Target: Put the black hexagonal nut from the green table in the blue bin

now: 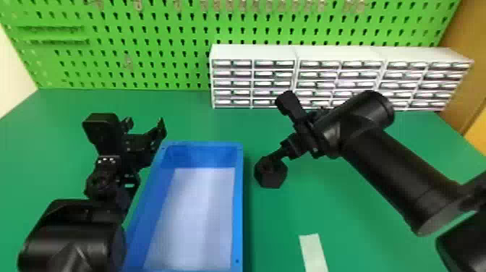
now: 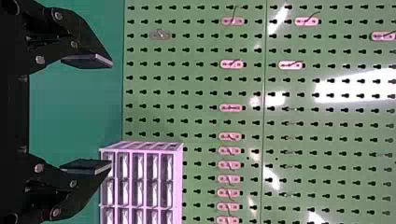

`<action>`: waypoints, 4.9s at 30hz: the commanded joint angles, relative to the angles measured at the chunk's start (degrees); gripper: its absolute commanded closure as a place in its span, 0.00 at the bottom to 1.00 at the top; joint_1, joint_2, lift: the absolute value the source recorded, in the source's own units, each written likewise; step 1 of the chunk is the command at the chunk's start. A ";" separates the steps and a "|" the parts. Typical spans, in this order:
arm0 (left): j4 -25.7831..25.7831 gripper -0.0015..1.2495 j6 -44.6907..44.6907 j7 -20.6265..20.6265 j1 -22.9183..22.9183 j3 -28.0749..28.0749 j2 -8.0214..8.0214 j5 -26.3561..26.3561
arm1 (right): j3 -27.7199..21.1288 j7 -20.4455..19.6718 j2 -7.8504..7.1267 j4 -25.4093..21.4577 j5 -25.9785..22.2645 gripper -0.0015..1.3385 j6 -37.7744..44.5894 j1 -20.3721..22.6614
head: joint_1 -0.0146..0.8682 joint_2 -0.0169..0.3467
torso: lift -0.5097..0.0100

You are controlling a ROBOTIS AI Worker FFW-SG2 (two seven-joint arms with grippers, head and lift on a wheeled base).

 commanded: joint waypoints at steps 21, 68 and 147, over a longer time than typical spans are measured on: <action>0.00 0.39 0.00 0.00 -0.10 0.18 0.00 0.35 | 1.76 -5.52 1.07 2.86 -2.78 0.30 -5.08 1.32 | 0.79 0.19 | 0.80; 0.00 0.39 0.00 0.00 -0.36 0.09 0.00 0.35 | 4.22 -8.86 1.60 6.72 -5.06 0.55 -7.10 1.67 | 0.79 0.19 | 0.80; -0.27 0.39 0.00 0.00 0.34 0.44 0.09 0.53 | -10.72 11.44 -0.34 -33.53 20.87 0.77 14.60 3.34 | 0.79 0.19 | 0.80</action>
